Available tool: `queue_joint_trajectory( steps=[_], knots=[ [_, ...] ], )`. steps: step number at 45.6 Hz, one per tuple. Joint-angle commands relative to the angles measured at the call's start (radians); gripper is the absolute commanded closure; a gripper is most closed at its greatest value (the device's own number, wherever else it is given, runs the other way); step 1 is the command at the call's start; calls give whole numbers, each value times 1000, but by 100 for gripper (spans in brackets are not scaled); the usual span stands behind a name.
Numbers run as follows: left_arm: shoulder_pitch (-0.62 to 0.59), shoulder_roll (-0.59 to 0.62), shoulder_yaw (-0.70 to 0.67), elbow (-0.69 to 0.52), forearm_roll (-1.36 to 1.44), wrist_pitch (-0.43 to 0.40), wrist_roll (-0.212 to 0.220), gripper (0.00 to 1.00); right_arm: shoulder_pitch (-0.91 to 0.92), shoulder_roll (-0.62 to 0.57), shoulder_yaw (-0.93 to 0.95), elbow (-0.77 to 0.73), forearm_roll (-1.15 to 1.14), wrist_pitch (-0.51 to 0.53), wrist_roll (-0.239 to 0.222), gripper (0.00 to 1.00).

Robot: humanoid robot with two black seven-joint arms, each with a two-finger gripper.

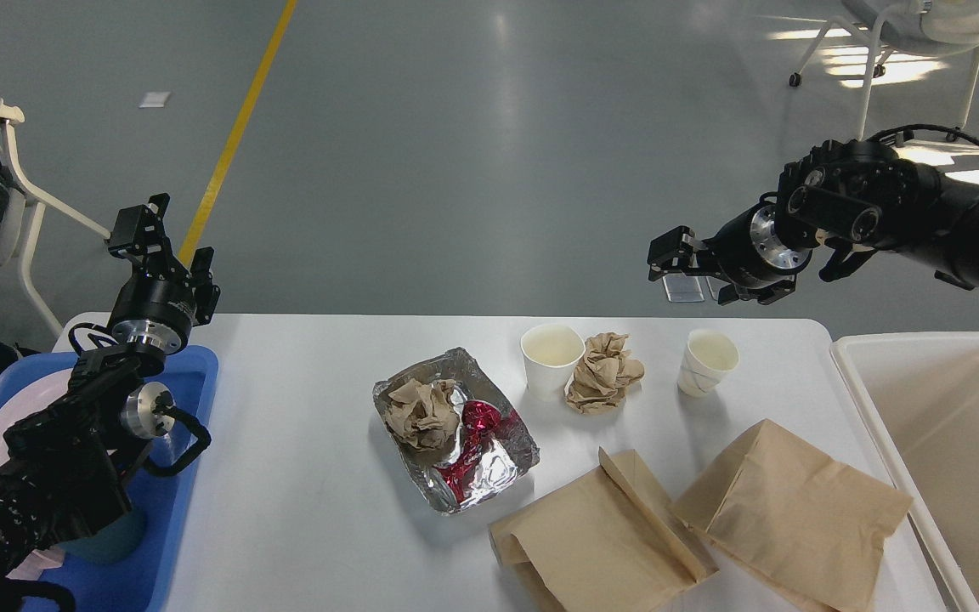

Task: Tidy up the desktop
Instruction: 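Move the right gripper down toward the brown paper bags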

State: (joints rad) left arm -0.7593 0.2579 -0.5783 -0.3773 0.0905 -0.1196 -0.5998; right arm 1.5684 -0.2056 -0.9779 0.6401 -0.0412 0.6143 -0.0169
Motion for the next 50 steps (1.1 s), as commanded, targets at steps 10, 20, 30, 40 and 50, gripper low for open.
queue_joint_trajectory(
  steps=[10,20,30,40,50],
  knots=[
    [0,0,0,0,0,0,0,3,97,40,-125,35,1,186,-46,0],
    [0,1,0,0,0,0,0,3,252,23,-130,93,4,346,-44,0],
    [0,1,0,0,0,0,0,3,433,-26,-134,288,4,346,-46,0],
    [0,1,0,0,0,0,0,3,594,-40,-171,496,4,346,-48,0],
    [0,0,0,0,0,0,0,3,523,-3,-211,477,-49,346,-54,0]
  ],
)
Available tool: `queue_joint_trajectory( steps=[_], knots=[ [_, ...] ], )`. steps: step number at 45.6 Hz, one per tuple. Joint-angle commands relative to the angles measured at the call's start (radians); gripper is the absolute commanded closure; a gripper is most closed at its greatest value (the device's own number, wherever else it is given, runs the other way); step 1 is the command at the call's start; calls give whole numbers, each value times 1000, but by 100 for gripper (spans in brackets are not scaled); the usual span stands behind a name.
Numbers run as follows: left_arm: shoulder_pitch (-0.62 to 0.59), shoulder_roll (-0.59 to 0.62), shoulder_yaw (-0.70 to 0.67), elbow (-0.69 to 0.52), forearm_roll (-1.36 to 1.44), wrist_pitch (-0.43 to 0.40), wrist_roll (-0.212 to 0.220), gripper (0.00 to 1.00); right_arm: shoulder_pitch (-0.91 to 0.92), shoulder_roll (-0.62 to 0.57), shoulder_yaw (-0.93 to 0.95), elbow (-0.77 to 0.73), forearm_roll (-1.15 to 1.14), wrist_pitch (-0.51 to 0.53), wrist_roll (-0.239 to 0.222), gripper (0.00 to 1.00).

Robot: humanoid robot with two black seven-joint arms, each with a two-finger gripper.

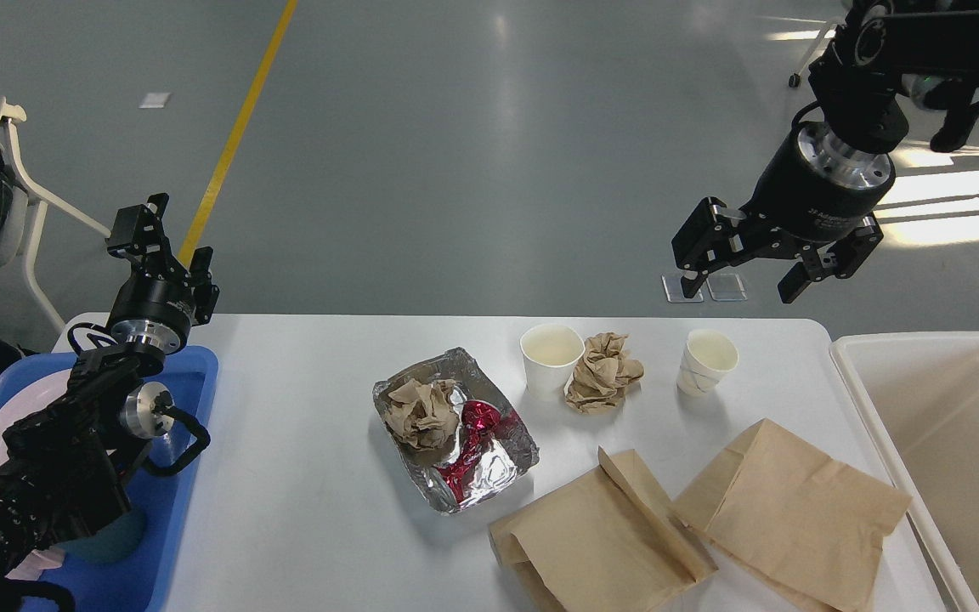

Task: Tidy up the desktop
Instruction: 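Move the right gripper down toward the brown paper bags, then grasp the brown paper bags with the right gripper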

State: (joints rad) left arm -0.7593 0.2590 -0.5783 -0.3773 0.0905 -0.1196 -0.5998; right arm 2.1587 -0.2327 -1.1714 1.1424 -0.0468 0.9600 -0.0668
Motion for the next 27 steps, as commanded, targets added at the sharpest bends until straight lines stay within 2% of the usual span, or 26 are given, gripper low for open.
queue_joint_trajectory(
  steps=[1,11,27],
  knots=[
    [0,-1,0,0,0,0,0,3,-97,29,-20,-35,-51,-4,-4,0],
    [0,-1,0,0,0,0,0,3,-305,33,-28,-128,-51,-90,-5,0],
    [0,-1,0,0,0,0,0,3,-635,32,-11,-404,-11,-113,-5,0]
  ],
)
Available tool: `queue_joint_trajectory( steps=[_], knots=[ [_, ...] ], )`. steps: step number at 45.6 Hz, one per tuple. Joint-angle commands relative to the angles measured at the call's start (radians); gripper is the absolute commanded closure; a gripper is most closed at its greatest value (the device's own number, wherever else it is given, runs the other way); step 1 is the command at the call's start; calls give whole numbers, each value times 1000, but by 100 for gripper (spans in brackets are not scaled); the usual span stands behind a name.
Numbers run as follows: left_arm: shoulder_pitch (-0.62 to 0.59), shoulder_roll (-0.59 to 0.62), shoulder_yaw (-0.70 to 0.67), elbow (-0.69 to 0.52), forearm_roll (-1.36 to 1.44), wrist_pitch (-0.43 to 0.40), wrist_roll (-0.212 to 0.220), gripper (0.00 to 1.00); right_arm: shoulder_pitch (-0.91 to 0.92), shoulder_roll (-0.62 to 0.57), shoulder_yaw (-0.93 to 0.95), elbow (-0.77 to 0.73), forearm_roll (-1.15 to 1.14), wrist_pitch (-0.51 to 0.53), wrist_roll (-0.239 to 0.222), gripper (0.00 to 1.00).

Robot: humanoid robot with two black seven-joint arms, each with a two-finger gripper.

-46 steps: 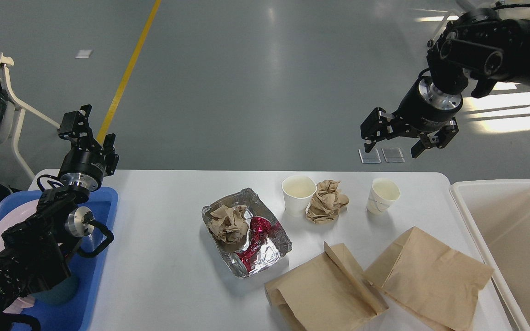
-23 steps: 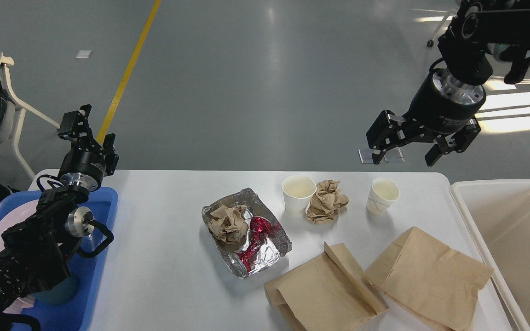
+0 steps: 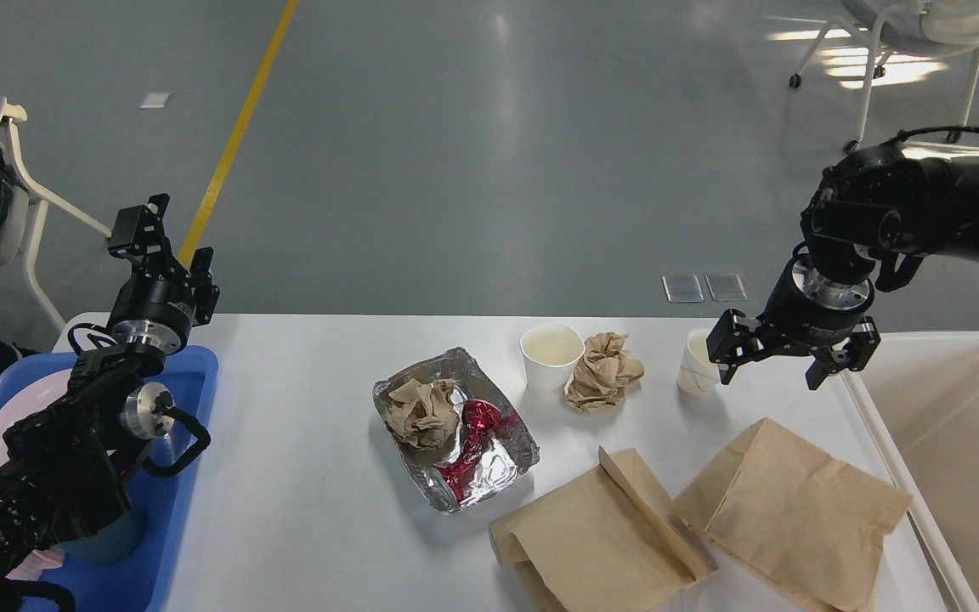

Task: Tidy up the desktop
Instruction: 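Grasp the brown paper bags with the right gripper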

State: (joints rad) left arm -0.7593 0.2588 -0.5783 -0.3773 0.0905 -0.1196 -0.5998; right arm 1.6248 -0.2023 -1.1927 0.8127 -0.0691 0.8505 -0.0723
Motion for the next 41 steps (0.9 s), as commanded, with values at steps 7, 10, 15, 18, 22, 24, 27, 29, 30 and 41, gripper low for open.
queue_joint_trajectory(
  steps=[7,10,15,18,22,24,27,29,30,41],
  knots=[
    [0,0,0,0,0,0,0,3,-164,1,31,-101,11,-7,0,0],
    [0,-1,0,0,0,0,0,3,-178,1,38,-102,11,-21,0,0],
    [0,0,0,0,0,0,0,3,-213,1,41,-116,11,-57,0,0],
    [0,0,0,0,0,0,0,3,-227,1,41,-130,11,-82,0,0],
    [0,0,0,0,0,0,0,3,-255,3,39,-142,11,-102,0,0],
    [0,0,0,0,0,0,0,3,-270,3,39,-144,11,-111,0,0],
    [0,-1,0,0,0,0,0,3,-284,4,41,-152,11,-126,0,0],
    [0,0,0,0,0,0,0,3,-296,9,42,-159,11,-140,0,0],
    [0,0,0,0,0,0,0,3,-304,11,42,-162,11,-146,0,0],
    [0,0,0,0,0,0,0,3,-350,31,42,-168,11,-212,-1,0]
  ],
)
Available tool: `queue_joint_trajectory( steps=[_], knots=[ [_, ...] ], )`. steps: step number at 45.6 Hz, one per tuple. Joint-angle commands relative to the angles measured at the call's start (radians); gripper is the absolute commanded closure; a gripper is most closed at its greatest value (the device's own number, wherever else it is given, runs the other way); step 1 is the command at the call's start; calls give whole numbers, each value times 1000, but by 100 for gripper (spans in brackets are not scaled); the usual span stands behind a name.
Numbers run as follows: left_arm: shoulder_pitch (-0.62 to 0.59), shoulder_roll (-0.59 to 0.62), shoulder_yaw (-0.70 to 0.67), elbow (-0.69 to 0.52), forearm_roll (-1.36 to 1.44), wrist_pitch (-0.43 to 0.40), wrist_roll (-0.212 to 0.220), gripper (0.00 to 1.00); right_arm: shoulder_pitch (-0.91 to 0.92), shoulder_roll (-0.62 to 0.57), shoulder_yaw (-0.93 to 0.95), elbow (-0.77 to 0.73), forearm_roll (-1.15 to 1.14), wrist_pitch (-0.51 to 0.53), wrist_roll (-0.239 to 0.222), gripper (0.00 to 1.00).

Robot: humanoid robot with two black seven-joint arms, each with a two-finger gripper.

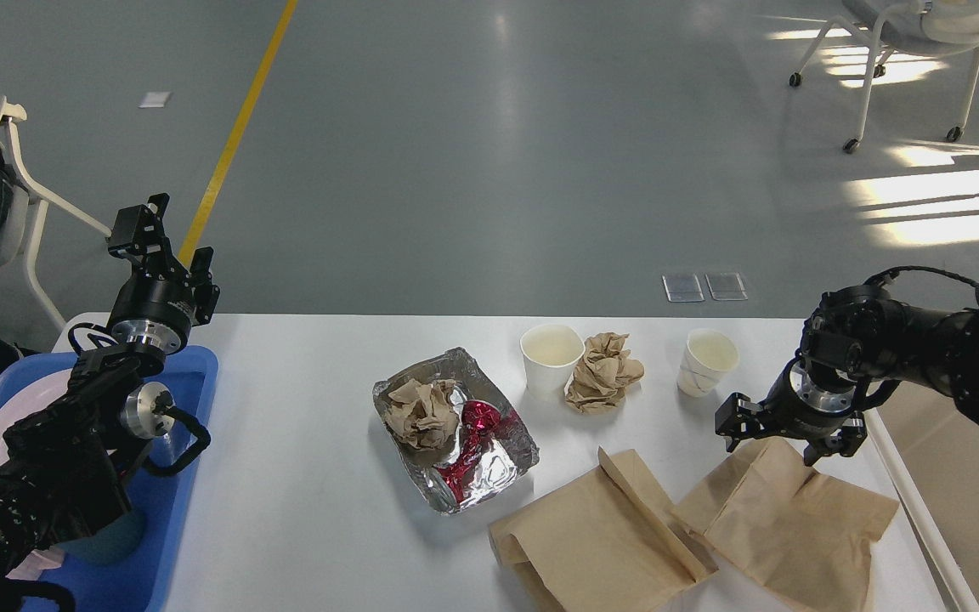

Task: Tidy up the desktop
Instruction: 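Grasp the brown paper bags with the right gripper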

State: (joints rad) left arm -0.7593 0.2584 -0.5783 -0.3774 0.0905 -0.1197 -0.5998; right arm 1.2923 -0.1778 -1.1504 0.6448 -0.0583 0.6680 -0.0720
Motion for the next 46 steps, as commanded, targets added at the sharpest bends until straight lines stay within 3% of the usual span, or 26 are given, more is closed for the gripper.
queue_joint_trajectory(
  steps=[1,11,15,17,20,22,23,25,31,41,46],
  knots=[
    [0,1,0,0,0,0,0,3,-22,6,0,-1,0,-37,-2,0],
    [0,-1,0,0,0,0,0,3,-48,14,-3,1,-2,-85,-2,0],
    [0,-1,0,0,0,0,0,3,-54,14,-3,3,-2,-96,-2,6],
    [0,-1,0,0,0,0,0,3,-60,15,-3,4,-2,-107,-2,17],
    [0,1,0,0,0,0,0,3,-61,24,-8,7,-3,-111,-3,42],
    [0,1,0,0,0,0,0,3,-59,27,-18,10,-5,-111,-3,63],
    [0,1,0,0,0,0,0,3,-59,27,-25,13,-8,-108,-5,82],
    [0,1,0,0,0,0,0,3,-59,27,-28,15,-8,-102,-14,99],
    [0,1,0,0,0,0,0,3,-54,26,-26,16,-8,-93,-63,100],
    [0,1,0,0,0,0,0,3,-13,8,-34,15,-18,-94,-75,100],
    [0,1,0,0,0,0,0,3,39,-5,-84,18,-25,-94,-115,100]
  ],
)
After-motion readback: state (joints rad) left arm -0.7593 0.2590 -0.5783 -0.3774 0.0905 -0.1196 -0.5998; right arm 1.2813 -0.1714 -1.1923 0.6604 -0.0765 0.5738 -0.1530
